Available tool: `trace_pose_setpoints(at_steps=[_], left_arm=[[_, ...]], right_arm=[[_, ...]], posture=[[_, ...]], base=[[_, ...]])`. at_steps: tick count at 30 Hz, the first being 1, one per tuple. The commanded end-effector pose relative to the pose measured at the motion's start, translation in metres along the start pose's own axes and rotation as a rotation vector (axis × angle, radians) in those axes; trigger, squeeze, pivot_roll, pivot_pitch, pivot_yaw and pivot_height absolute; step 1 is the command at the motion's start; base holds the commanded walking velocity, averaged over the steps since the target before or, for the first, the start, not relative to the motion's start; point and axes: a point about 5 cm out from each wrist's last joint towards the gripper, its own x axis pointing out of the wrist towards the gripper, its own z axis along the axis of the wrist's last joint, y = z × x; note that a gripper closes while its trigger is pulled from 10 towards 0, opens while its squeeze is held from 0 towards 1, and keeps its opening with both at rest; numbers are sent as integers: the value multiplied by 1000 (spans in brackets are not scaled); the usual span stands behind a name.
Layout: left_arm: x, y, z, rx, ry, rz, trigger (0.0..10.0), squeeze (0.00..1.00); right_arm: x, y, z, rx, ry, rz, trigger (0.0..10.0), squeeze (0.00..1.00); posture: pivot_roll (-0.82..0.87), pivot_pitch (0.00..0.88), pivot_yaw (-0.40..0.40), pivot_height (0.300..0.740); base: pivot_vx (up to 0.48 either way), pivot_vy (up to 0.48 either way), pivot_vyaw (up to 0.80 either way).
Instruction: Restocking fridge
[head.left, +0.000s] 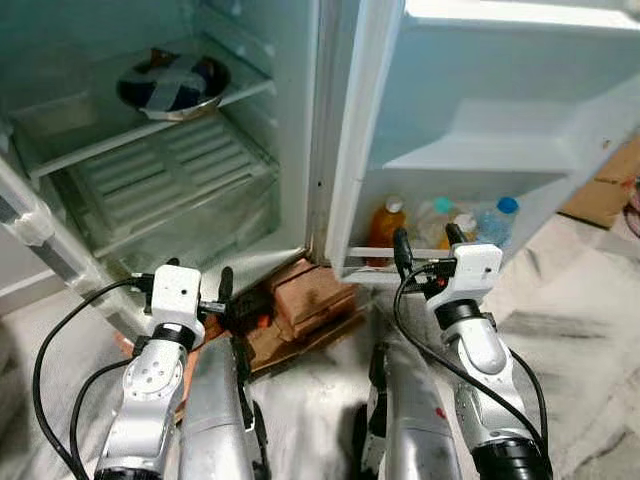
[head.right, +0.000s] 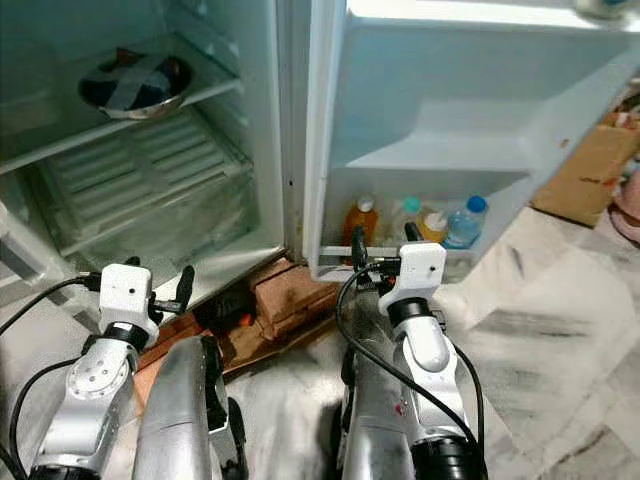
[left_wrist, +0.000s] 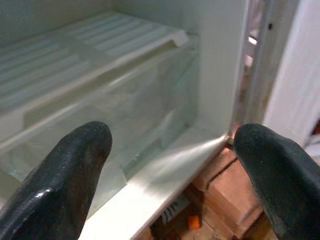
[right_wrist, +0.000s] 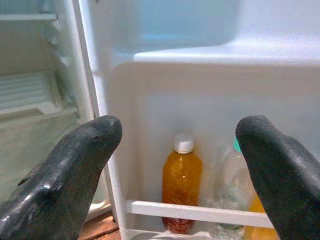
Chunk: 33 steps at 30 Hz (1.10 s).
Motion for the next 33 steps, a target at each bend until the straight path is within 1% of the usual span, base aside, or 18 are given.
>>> trace_pose_setpoints(at_steps=[1,3,6,9,10,16,24,31,33], left_arm=[[-3,-2,-6,2,11,-4,10000,0],[-3,2,-8,-8,12,21,10000,0],[-2,3,-8,-10,10,24,10000,0],[2,0,-4,-7,-9,9,10000,0],[2,0,-4,-7,-9,9,10000,0],[6,0,-3,-5,-12,4,10000,0],[7,-5,-5,-9,-11,-11,10000,0],[8,-6,-6,-11,-8,-9,10000,0],[8,-5,-7,-11,1,6,10000,0]], right_arm=[[1,-1,4,-12,-1,-8,10000,0],[4,-1,7,-25,-6,-16,10000,0],[6,0,7,-28,-7,-14,10000,0],[10,2,8,-28,-5,-14,10000,0],[10,2,8,-28,-5,-14,10000,0],[11,2,9,-34,-5,-19,10000,0],[9,0,9,-47,0,-25,10000,0],[10,-1,9,-50,0,-34,10000,0],[10,-1,9,-51,4,-36,10000,0]], posture=[[53,66,-35,607],[55,66,-37,626],[59,59,-37,636],[58,56,-32,655],[58,56,-32,655],[51,53,-31,688],[47,56,-31,735],[49,54,-34,740],[45,57,-36,740]], base=[[0,0,0],[0,0,0],[0,0,0],[0,0,0],[0,0,0],[0,0,0],[0,0,0],[0,0,0],[0,0,0]])
